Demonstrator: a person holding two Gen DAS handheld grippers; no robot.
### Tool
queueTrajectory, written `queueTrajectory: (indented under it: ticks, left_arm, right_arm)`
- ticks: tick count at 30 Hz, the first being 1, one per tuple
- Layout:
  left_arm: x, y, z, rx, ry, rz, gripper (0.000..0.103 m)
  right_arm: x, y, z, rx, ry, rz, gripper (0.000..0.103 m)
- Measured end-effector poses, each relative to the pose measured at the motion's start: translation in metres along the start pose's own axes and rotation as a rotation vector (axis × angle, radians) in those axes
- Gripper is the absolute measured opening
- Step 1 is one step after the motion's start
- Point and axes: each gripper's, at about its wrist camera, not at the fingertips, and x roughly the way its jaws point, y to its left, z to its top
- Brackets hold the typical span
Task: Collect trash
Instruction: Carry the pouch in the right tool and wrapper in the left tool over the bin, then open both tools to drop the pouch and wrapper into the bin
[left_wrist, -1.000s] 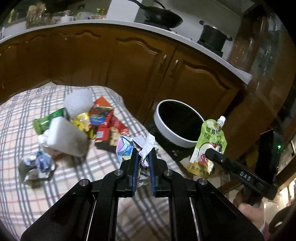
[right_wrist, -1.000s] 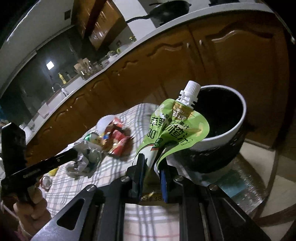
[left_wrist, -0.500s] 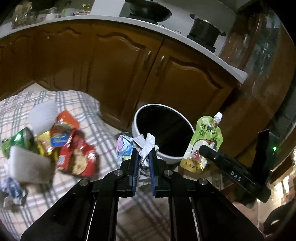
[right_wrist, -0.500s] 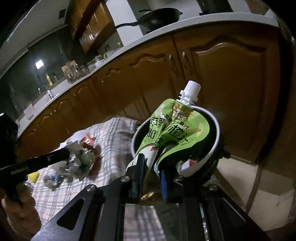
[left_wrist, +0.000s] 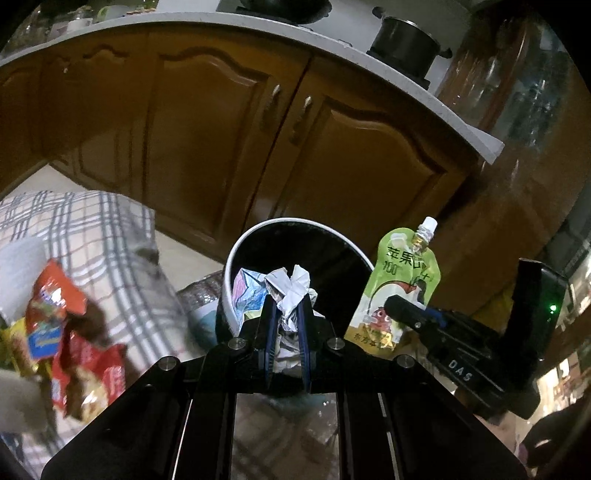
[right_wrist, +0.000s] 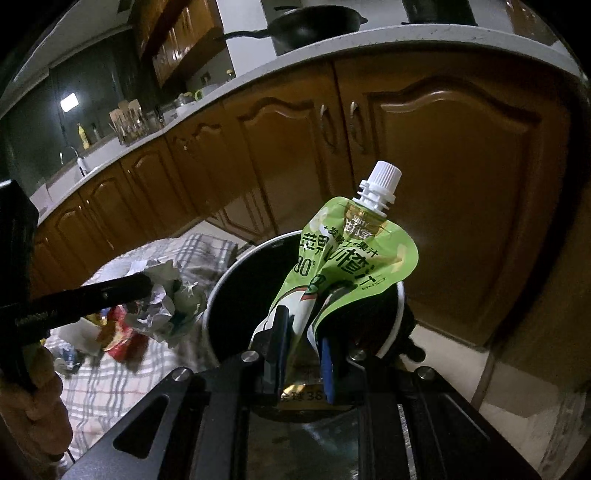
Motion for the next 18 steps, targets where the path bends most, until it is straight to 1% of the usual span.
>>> queueTrajectory:
  ticks: [6, 12, 14, 15, 16, 17, 18]
  left_arm:
    - [0.022, -0.006, 0.008, 0.006, 0.022, 0.003, 0.010]
    - [0.036, -0.008, 0.010, 0.014, 0.040, 0.012, 0.010]
    - [0.040, -0.009, 0.010, 0.015, 0.049, 0.015, 0.012]
    - [0.043, -0.009, 0.011, 0.013, 0.057, 0.018, 0.015]
    - [0.046, -0.008, 0.012, 0.006, 0.064, 0.029, 0.024]
    - [0.048, -0.007, 0.012, -0.003, 0.073, 0.037, 0.032]
    - [0.048, -0.006, 0.012, -0.013, 0.073, 0.036, 0.042]
  right_arm:
    - [0.020, -0.006, 0.006, -0.022, 0.034, -0.018, 0.016]
    - [0.030, -0.012, 0.007, -0.039, 0.068, -0.023, 0.016]
    - [0.034, -0.012, 0.010, -0.049, 0.080, -0.024, 0.016]
    - [0.036, -0.013, 0.011, -0.055, 0.091, -0.022, 0.017]
    - [0.038, -0.013, 0.012, -0.059, 0.096, -0.021, 0.020]
    - [0.040, -0.014, 0.013, -0.065, 0.100, -0.020, 0.021]
    - [0.041, -0.013, 0.012, -0.067, 0.104, -0.023, 0.027]
